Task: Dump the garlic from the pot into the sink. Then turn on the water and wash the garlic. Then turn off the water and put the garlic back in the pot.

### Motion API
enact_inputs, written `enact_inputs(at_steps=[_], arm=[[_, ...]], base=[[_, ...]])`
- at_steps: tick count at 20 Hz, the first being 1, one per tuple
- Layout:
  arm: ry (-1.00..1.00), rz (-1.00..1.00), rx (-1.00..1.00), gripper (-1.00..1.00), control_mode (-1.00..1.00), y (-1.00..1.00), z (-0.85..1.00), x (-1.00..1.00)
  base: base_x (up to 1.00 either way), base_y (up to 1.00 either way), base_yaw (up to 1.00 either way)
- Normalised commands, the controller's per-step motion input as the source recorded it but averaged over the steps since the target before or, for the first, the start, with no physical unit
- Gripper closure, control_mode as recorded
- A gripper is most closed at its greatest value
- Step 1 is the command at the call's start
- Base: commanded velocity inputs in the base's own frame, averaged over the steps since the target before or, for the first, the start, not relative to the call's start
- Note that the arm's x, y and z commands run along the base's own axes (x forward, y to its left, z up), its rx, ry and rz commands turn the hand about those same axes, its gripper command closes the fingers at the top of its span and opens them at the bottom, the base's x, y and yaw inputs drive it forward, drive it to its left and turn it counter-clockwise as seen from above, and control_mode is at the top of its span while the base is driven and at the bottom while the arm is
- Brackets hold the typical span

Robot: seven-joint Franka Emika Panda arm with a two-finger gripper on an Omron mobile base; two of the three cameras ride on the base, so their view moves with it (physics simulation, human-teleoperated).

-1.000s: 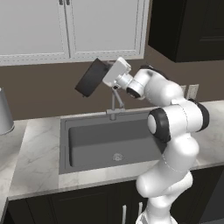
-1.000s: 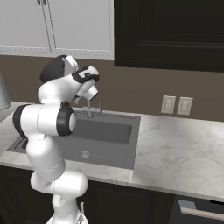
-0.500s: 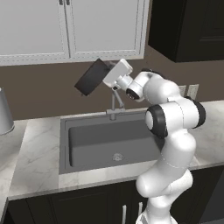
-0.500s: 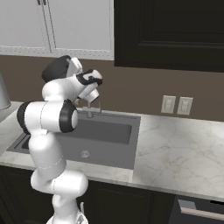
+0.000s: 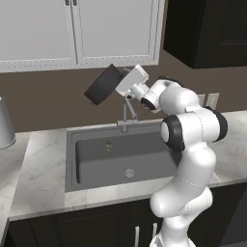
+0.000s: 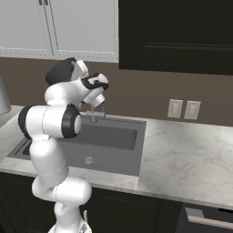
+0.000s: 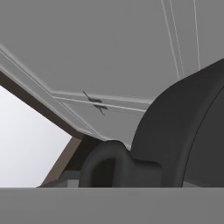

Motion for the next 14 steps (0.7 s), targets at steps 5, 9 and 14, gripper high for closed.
enact_inputs(at_steps=[5, 9, 14], arm=[[0.0, 0.0, 0.0, 1.0, -1.0, -0.08, 0.16, -0.12], [-0.05, -0.02, -0.06, 1.0, -1.0, 0.14, 0.4, -0.81], [-0.12, -0.05, -0.18, 1.0, -1.0, 0.28, 0.58, -0.99]], base=[[0.0, 0.0, 0.0], [0.0, 0.0, 0.0], [0.0, 0.0, 0.0]])
